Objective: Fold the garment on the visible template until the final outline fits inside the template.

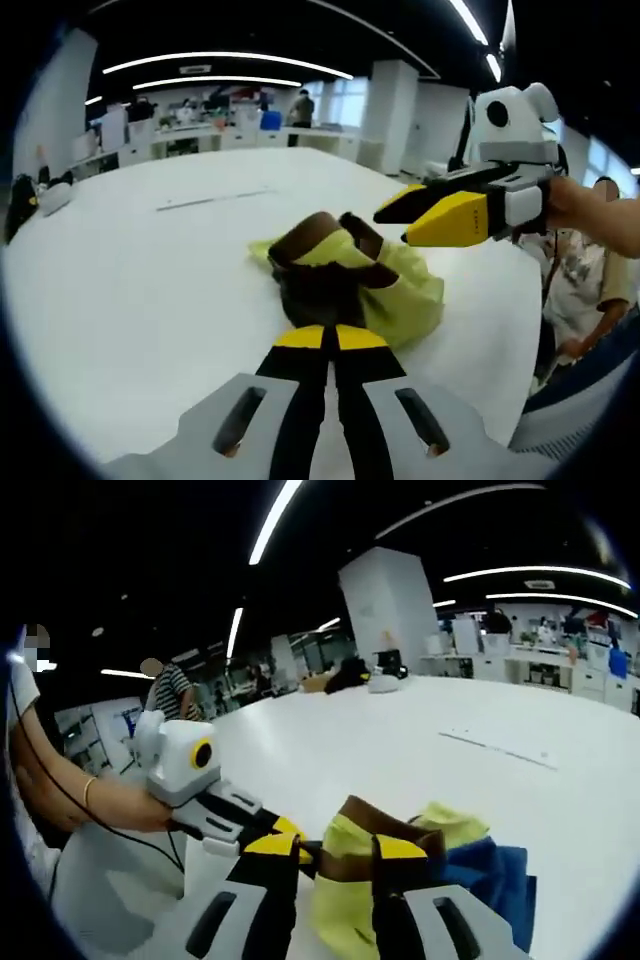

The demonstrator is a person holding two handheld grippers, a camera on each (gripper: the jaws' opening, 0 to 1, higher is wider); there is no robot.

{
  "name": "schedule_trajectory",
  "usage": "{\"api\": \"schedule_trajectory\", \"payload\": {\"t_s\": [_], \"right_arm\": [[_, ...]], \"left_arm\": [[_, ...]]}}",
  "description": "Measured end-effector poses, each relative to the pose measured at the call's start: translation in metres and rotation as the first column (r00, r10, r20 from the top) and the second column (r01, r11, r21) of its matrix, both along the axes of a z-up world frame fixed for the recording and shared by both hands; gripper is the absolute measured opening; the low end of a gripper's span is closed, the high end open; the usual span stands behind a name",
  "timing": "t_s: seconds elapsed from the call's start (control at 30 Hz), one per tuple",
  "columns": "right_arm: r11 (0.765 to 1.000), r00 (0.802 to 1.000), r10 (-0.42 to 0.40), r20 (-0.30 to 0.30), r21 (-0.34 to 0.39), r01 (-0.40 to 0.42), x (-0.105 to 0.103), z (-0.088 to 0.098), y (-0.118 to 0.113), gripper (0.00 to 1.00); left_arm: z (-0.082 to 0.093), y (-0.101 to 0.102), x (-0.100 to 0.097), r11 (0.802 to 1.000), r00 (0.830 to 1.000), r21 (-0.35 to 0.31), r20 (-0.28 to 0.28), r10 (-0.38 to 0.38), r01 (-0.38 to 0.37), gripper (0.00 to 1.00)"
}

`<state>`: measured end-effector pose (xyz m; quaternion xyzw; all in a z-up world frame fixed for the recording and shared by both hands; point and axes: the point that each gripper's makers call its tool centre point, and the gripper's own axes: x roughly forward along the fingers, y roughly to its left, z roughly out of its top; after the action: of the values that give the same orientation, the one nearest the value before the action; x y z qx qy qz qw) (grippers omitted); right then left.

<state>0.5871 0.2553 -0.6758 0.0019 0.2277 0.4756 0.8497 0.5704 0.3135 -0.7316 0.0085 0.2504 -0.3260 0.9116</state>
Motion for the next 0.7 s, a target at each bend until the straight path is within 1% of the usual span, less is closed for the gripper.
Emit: {"api": "schedule_trajectory", "payload": {"t_s": [0.07, 0.1, 0.13, 0.3, 0.33, 0.43, 0.57, 0.7], "right_arm": [[1.0, 1.0, -0.022, 0.005, -0.018, 0.022, 0.005, -0.002, -0.012, 0.24], [0.999, 1.0, -0.027, 0.004, -0.02, 0.027, 0.006, -0.003, -0.015, 0.24], [0.998, 0.999, -0.05, -0.007, -0.025, 0.05, 0.01, -0.006, -0.023, 0.25], [0.997, 0.997, -0.075, -0.016, -0.034, 0.074, 0.015, -0.012, -0.037, 0.23], [0.996, 0.997, -0.076, -0.025, -0.039, 0.075, 0.015, -0.015, -0.039, 0.23], [0.996, 0.997, -0.07, -0.043, -0.056, 0.067, 0.014, -0.024, -0.042, 0.23], [0.995, 0.994, -0.064, -0.092, -0.08, 0.056, 0.01, -0.044, -0.044, 0.22], [0.995, 0.994, -0.048, -0.099, -0.087, 0.039, 0.006, -0.053, -0.04, 0.17]], "left_arm": [[0.0, 0.0, 0.0, 1.0, 1.0, 0.002, 0.0, 0.001, -0.001, 0.0], [0.0, 0.0, 0.0, 1.0, 1.0, 0.003, 0.0, 0.002, -0.002, 0.0], [0.0, 0.0, 0.001, 1.0, 1.0, 0.004, 0.0, 0.004, -0.004, 0.0], [0.0, 0.001, 0.001, 1.0, 1.0, 0.0, -0.003, 0.009, -0.009, 0.0], [0.0, 0.001, 0.001, 1.0, 1.0, 0.001, -0.004, 0.009, -0.009, 0.0], [0.0, 0.001, 0.001, 1.0, 1.0, 0.001, -0.004, 0.009, -0.009, 0.0], [-0.002, 0.002, 0.002, 1.0, 1.0, 0.003, -0.008, 0.012, -0.012, 0.0], [-0.002, 0.002, 0.002, 1.0, 1.0, 0.001, -0.011, 0.016, -0.016, 0.0]]}}
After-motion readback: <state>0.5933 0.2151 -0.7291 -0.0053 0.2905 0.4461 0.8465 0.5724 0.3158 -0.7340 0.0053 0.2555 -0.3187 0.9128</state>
